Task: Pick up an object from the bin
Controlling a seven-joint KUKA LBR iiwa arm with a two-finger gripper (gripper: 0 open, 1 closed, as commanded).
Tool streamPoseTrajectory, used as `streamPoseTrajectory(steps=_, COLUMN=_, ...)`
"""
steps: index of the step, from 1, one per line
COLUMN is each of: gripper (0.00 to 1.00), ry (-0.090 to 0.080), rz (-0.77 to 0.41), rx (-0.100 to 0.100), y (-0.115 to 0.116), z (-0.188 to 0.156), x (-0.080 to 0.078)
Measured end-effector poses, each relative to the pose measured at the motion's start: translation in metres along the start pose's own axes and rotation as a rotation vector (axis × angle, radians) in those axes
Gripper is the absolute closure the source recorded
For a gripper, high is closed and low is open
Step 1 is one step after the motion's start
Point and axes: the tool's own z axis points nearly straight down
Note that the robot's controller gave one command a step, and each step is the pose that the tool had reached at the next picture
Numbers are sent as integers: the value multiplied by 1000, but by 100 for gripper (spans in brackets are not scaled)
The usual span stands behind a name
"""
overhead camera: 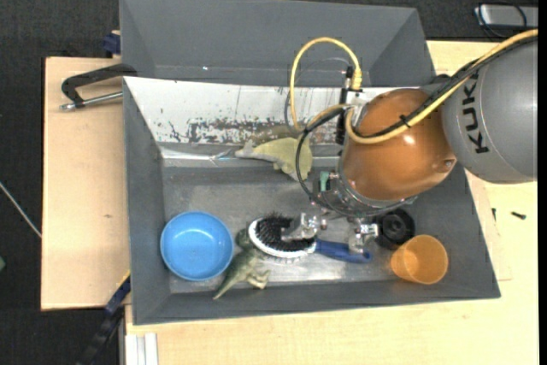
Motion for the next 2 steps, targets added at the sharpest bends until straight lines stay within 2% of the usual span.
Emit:
streamPoseTrajectory(steps=1, gripper=0, ry=17, rz=365, rx=-7, y=-11, z=2, x=-6)
streamPoseTrajectory(steps=2, gripper=0, ry=-18, rz=-21, rx=15, y=-17, z=-10, x=89)
